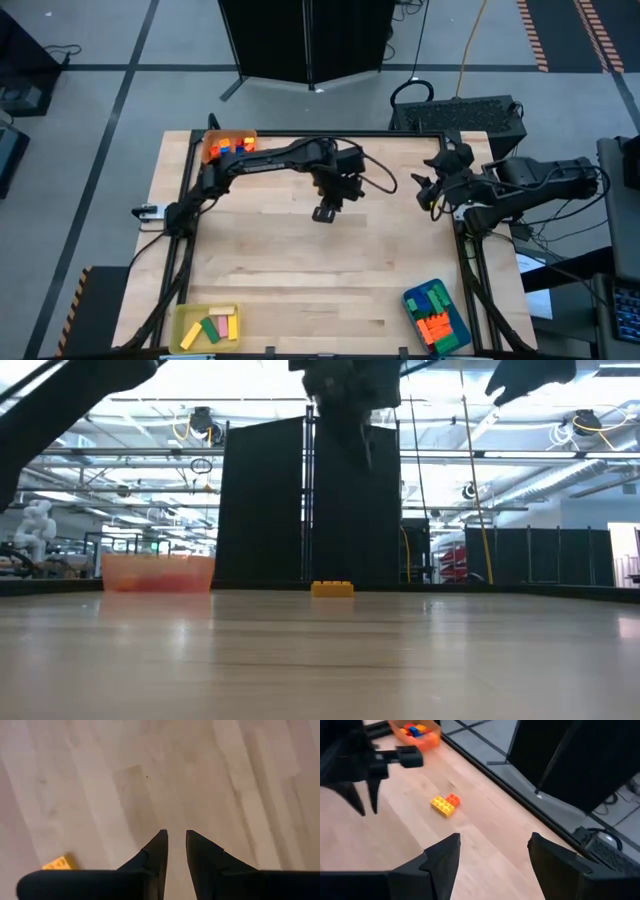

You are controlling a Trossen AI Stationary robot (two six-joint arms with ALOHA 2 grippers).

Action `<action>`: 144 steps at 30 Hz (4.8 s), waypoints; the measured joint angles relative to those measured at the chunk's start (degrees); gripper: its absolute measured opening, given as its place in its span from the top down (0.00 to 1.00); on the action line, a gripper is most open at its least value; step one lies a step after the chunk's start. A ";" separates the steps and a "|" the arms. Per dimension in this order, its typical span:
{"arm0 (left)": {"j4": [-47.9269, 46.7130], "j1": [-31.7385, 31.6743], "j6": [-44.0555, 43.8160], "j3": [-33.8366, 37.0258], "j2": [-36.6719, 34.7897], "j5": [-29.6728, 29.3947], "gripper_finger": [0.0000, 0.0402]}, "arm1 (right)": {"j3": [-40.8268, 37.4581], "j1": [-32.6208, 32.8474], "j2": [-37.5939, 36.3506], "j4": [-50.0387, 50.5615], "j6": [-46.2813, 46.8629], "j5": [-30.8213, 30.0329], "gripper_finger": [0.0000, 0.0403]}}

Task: Sort blocks by size
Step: Put the yellow 8 stud game piece into the blue bin

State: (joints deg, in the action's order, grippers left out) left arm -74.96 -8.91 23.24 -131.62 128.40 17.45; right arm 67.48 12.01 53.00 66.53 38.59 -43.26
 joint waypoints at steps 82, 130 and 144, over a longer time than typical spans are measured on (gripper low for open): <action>66.55 -9.10 -10.06 64.18 -14.62 -14.75 0.68 | -37.05 -0.07 0.60 -48.49 -10.55 7.28 0.44; 73.10 7.54 -6.85 57.42 -17.86 -11.87 0.67 | -44.72 1.94 20.01 -88.96 -30.88 20.45 0.67; 66.53 7.54 -9.08 57.49 -19.11 -10.49 0.49 | -44.61 3.41 17.64 -81.25 -27.18 23.56 0.68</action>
State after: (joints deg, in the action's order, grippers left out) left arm -8.43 -1.37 14.16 -74.13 109.29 6.96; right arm 22.87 15.42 70.64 -14.72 11.41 -19.71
